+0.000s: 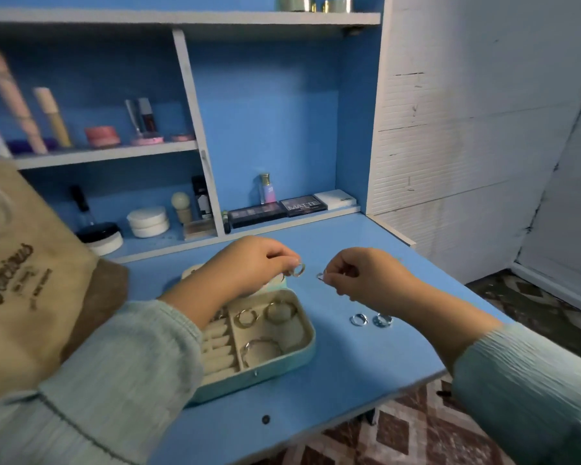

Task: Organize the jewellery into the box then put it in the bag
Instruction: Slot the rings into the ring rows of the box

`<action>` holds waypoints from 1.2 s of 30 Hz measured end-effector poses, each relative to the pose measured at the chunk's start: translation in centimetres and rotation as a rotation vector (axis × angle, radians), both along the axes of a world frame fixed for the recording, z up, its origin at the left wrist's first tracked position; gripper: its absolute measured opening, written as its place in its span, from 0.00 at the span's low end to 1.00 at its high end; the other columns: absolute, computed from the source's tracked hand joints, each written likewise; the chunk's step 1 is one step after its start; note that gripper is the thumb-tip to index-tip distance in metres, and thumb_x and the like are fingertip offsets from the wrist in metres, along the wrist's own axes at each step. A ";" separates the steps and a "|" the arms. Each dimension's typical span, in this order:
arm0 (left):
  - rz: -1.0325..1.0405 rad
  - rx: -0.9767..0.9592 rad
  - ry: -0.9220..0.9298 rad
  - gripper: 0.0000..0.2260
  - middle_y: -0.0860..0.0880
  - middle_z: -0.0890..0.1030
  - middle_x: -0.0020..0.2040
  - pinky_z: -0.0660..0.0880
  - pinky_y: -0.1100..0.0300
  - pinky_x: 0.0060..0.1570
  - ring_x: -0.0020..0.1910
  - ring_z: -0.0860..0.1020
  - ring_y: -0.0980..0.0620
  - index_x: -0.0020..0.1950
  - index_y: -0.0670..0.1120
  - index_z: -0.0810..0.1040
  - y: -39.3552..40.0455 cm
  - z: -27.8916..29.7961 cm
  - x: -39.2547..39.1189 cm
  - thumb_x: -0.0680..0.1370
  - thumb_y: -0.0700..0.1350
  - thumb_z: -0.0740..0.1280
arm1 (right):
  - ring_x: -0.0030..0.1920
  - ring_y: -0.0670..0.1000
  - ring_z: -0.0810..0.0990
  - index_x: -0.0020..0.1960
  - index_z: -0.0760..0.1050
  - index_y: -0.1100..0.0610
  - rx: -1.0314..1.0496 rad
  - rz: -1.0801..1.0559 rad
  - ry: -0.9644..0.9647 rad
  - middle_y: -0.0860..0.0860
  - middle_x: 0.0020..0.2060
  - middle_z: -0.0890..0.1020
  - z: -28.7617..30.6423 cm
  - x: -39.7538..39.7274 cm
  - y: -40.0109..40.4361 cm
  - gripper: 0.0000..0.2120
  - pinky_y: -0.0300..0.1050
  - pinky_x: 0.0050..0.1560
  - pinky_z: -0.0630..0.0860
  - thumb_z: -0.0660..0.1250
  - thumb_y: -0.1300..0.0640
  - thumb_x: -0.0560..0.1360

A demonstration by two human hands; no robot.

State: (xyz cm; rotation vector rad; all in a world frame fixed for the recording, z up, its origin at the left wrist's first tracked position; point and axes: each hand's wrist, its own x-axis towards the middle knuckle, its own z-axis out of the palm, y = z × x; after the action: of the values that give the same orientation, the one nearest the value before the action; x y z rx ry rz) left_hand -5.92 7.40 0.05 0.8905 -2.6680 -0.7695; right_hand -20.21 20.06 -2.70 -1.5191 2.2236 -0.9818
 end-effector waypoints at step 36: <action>0.115 -0.278 0.090 0.11 0.69 0.73 0.46 0.57 0.65 0.49 0.49 0.69 0.70 0.58 0.62 0.76 -3.0 -6.4 12.6 0.77 0.53 0.63 | 0.37 0.37 0.73 0.48 0.84 0.49 -0.299 0.394 0.216 0.41 0.32 0.76 -4.1 9.0 -7.4 0.07 0.34 0.38 0.69 0.72 0.58 0.71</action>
State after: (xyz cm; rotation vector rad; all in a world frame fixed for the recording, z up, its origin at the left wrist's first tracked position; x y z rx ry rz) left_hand 6.72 4.39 -6.35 0.9025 -2.5371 -0.3909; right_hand -11.18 12.61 -6.79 -2.1833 1.8493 -1.0976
